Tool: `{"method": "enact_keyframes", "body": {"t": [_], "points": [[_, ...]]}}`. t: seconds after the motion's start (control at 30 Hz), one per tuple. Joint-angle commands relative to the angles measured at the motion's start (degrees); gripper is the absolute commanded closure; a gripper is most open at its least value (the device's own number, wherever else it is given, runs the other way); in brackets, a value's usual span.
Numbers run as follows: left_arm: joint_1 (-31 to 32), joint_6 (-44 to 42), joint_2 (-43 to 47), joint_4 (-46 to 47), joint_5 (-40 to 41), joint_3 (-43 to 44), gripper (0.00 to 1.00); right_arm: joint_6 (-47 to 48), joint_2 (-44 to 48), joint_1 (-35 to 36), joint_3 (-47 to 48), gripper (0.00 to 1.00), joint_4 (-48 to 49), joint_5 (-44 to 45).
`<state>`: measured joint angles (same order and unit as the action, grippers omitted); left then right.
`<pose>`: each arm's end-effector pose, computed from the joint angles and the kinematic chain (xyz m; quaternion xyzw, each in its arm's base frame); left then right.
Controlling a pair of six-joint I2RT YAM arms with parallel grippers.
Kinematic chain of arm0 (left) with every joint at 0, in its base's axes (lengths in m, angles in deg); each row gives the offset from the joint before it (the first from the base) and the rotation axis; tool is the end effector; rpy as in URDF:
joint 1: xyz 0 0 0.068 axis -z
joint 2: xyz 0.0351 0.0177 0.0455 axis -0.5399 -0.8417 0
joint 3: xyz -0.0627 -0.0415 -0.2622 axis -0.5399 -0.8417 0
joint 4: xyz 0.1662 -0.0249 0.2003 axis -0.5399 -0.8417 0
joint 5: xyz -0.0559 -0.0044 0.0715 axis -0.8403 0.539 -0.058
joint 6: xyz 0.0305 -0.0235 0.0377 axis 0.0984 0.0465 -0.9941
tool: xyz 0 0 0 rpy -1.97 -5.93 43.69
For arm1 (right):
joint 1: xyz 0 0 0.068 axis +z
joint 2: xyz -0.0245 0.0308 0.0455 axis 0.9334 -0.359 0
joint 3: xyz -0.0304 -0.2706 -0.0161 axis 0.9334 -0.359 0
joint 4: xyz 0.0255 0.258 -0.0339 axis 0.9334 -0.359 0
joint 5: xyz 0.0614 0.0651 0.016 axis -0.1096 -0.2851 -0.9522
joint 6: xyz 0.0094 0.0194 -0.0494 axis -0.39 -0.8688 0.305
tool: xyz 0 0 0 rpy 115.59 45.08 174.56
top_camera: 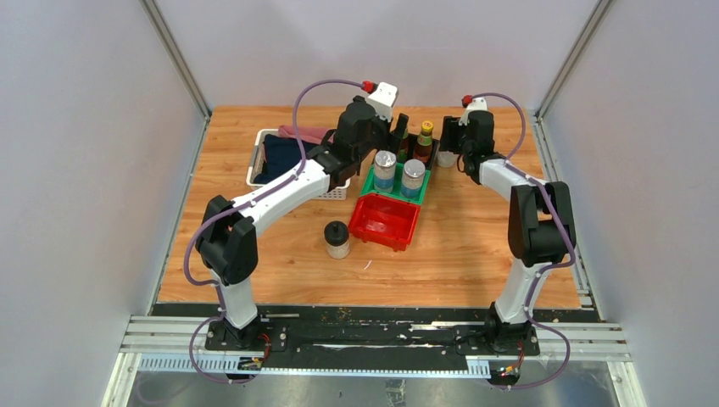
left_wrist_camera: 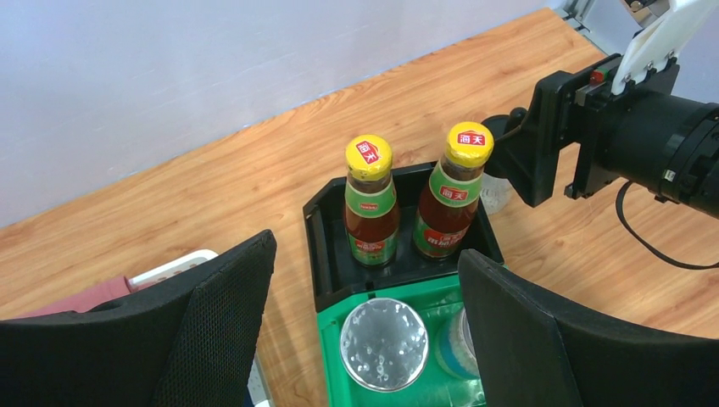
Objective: Organize the condiment bottles
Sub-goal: Pick up the bottle from the corner of the board.
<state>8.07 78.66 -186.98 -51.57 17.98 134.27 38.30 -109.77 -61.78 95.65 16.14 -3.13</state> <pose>0.3391 -0.2820 0.3487 0.1844 0.7475 -0.1541 0.6193 0.4301 0.0544 0.2433 -0.0186 0.7972 0.0631 0.6001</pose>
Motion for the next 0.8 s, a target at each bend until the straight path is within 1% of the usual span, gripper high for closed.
{"method": "enact_keyframes", "body": {"t": [0.0,0.77], "points": [[0.5,0.4,-1.2,1.5,0.0,2.4,0.14,1.2,-0.9,-0.8,2.1,0.27,-0.3,-3.0],[0.5,0.4,-1.7,1.6,0.1,2.3,0.14,1.6,-3.5,-0.9,4.4,0.27,-2.0,-4.1]]}}
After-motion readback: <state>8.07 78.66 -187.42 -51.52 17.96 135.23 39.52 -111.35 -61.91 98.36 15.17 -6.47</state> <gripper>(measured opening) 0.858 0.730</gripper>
